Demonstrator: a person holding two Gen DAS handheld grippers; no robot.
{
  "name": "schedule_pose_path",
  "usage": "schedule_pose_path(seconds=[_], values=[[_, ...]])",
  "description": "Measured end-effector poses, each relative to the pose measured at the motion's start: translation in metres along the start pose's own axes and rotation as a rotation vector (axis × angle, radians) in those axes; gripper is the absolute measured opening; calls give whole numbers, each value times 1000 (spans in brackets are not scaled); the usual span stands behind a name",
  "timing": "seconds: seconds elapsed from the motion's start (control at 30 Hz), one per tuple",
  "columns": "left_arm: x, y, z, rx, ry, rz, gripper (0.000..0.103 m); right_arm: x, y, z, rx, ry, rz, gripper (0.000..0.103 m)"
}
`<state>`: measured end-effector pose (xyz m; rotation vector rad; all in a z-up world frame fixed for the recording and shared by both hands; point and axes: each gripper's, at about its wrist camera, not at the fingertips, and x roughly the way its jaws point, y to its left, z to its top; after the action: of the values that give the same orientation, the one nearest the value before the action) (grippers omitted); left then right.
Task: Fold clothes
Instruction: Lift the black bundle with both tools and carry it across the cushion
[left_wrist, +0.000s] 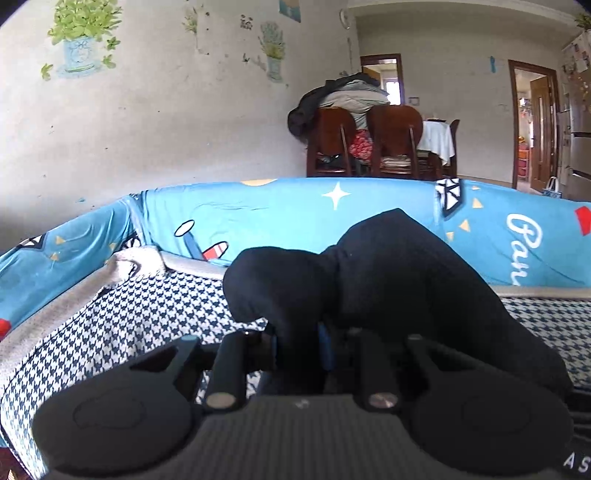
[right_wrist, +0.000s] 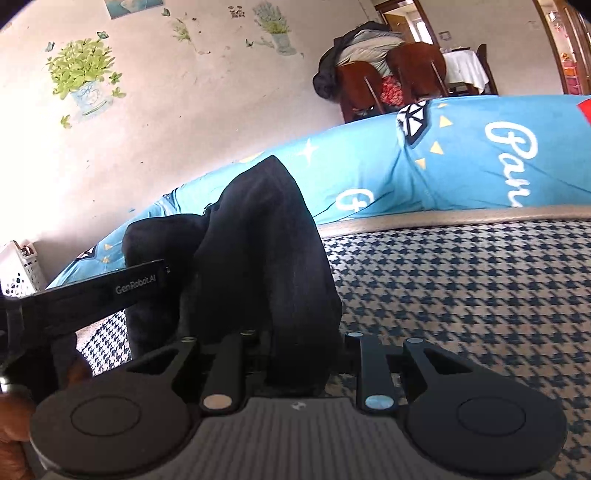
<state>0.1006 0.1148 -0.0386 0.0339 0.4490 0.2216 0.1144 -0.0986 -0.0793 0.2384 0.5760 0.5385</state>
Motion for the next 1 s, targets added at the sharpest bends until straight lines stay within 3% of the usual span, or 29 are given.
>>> schedule_pose_path(seconds=[1.0], values=[[74,14,-25,33,144,78,19,75,-4,-14,38,144,20,24]])
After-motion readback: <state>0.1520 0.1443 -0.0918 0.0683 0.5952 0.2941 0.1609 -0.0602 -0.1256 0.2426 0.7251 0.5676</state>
